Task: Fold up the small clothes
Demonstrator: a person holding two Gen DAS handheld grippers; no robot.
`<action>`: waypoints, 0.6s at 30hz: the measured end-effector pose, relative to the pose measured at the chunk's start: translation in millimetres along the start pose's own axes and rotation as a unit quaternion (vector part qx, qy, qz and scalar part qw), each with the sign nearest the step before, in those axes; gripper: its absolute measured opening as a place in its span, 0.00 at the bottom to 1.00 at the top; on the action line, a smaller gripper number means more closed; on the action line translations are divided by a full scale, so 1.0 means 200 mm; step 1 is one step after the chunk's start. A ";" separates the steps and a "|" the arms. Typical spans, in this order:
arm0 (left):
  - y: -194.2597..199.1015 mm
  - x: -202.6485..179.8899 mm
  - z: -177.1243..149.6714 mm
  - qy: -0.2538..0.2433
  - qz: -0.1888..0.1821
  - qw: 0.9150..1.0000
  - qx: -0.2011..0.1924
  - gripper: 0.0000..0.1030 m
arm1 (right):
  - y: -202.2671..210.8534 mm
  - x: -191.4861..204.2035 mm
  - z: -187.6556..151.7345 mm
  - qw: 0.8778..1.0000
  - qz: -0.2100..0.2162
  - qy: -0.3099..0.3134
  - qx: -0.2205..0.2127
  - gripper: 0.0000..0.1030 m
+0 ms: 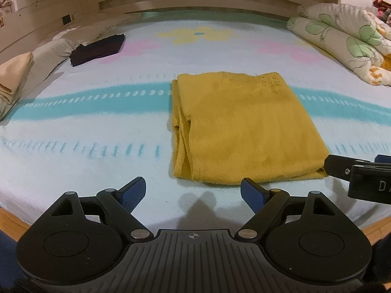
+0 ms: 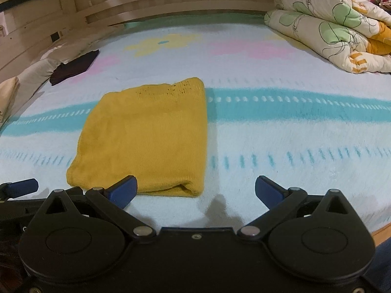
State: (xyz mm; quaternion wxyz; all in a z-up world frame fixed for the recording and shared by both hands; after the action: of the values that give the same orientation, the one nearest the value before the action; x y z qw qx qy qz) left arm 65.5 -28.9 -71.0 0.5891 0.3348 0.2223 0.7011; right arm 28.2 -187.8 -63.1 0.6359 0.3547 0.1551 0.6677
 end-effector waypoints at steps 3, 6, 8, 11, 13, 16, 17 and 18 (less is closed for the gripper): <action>0.00 0.00 0.00 0.000 -0.002 1.000 0.001 0.82 | 0.00 0.00 0.00 1.000 0.004 -0.004 0.003 0.99; 0.00 -0.01 0.00 -0.001 -0.002 1.000 0.001 0.82 | -0.01 0.00 -0.01 1.000 0.006 -0.007 0.004 0.99; 0.00 -0.01 0.00 -0.001 0.000 1.000 0.001 0.82 | -0.01 0.00 0.00 1.000 0.006 -0.007 0.005 0.99; 0.00 -0.01 -0.01 -0.001 -0.001 1.000 0.002 0.82 | -0.01 0.00 0.00 1.000 0.006 -0.009 0.005 0.99; 0.00 -0.02 -0.01 -0.001 -0.003 1.000 0.003 0.82 | -0.01 0.00 0.00 1.000 0.007 -0.010 0.005 0.99; 0.00 -0.02 -0.01 -0.003 -0.005 1.000 0.002 0.82 | -0.01 0.00 0.00 1.000 0.008 -0.011 0.005 0.99; 0.00 -0.02 -0.01 -0.004 -0.003 1.000 0.001 0.82 | -0.01 0.00 0.00 1.000 0.008 -0.011 0.005 0.99; 0.00 -0.02 -0.01 -0.004 -0.002 1.000 0.001 0.82 | -0.01 0.00 -0.01 1.000 0.009 -0.011 0.005 0.99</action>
State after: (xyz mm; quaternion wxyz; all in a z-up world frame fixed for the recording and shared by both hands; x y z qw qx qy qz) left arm 64.8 -33.0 -72.8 0.5909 0.3379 0.2214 0.6983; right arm 29.1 -187.5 -65.3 0.6301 0.3661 0.1483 0.6685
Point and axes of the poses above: each gripper's, at about its wrist camera, not at the fingertips, and y roughly against the way its jaws point, x to its left, z to its top, the point moved 7 cm from there along -y, roughly the way its jaws point, and after that the axes turned 13 degrees about z, right-handed, at the moved point
